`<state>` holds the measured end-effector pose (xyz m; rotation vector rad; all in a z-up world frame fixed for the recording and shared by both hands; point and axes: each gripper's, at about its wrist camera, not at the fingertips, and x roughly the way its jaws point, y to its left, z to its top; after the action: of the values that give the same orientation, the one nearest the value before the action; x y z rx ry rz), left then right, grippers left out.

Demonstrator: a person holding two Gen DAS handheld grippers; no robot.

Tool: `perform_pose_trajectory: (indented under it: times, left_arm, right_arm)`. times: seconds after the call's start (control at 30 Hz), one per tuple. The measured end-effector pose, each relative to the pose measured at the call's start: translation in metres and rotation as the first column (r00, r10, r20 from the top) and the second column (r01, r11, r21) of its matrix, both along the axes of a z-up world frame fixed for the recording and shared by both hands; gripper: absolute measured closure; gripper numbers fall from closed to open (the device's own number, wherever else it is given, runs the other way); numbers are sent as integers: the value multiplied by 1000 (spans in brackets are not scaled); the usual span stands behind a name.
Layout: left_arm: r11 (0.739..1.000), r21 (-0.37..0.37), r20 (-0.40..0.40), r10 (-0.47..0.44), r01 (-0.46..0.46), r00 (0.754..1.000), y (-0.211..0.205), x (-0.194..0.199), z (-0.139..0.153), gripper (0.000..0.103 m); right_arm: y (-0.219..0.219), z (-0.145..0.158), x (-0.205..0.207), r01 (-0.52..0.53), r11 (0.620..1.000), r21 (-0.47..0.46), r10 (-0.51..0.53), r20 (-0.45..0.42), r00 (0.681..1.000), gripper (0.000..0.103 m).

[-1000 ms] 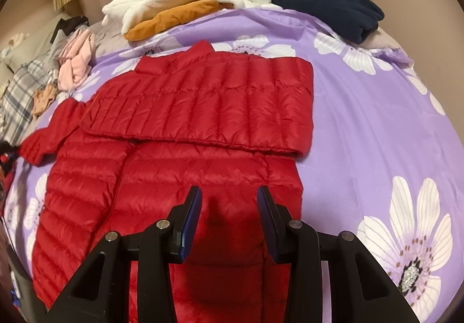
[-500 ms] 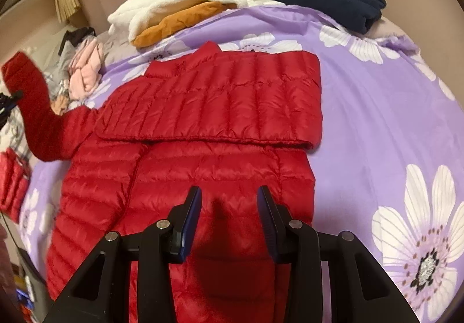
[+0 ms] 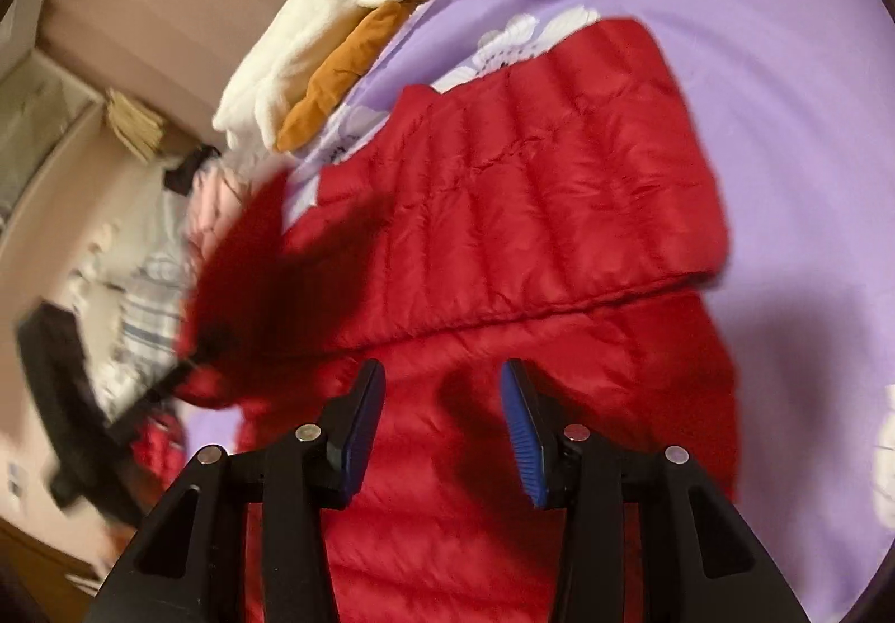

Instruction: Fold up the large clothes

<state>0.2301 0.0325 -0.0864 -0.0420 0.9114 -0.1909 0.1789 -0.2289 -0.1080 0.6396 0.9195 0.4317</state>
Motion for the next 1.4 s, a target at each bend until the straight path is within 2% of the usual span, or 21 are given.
perform_pose_trajectory:
  times: [0.1,0.17,0.23,0.3,0.33,0.43,0.53,0.57,0.6,0.67,0.73,1.03,1.2,1.4]
  left_arm:
    - [1000,-3,-46,6,-6,999,-1,3,-16,89]
    - [999,-32,-76,4,-6,997,2,1,-22,85]
    - [999,-49,-90,7,-12,996,4,-4,-23,71]
    - [998,-61,-82,23,-28,996,11,-7,-20,52]
    - [997,-68,-77,32,-37,997,14,-9,-18,51]
    - [996,-76,-67,50,-55,997,21,-19,-18,50]
    - [996,-60,-48,62,-65,997,28,-26,-12,50]
    - [996,-55,-44,65,-68,997,31,-29,-12,50]
    - [996,-49,-37,69,-71,997,33,-31,-10,50]
    - [996,-44,-28,75,-76,997,37,-36,-9,50]
    - [996,-41,-19,84,-84,996,41,-41,-5,50]
    - [993,-49,22,110,-109,994,53,-55,9,49]
    - [992,-56,30,115,-113,993,52,-56,12,48]
    - [992,-59,32,117,-115,993,50,-53,13,48]
  right_arm:
    - [2,-3,10,1,995,102,2,-24,1000,49]
    - [5,-2,16,1,987,161,4,-31,1000,46]
    - [11,-1,23,-11,980,201,18,-36,999,46]
    - [20,0,28,-20,980,197,30,-44,999,46]
    - [25,0,31,-26,982,187,36,-52,998,46]
    - [37,-5,34,-55,975,214,74,-85,994,46]
    - [47,-2,33,-89,963,254,111,-70,991,46]
    - [50,0,32,-96,961,258,117,-65,991,52]
    - [51,2,32,-100,963,252,119,-59,991,67]
    - [55,9,32,-100,973,206,109,-34,993,85]
    - [54,17,30,-83,982,170,86,-9,996,93]
    - [23,71,7,1,997,78,-16,185,983,96]
    - [8,80,1,41,997,59,-53,211,976,96]
    - [-12,63,-3,95,995,40,-101,179,979,96]
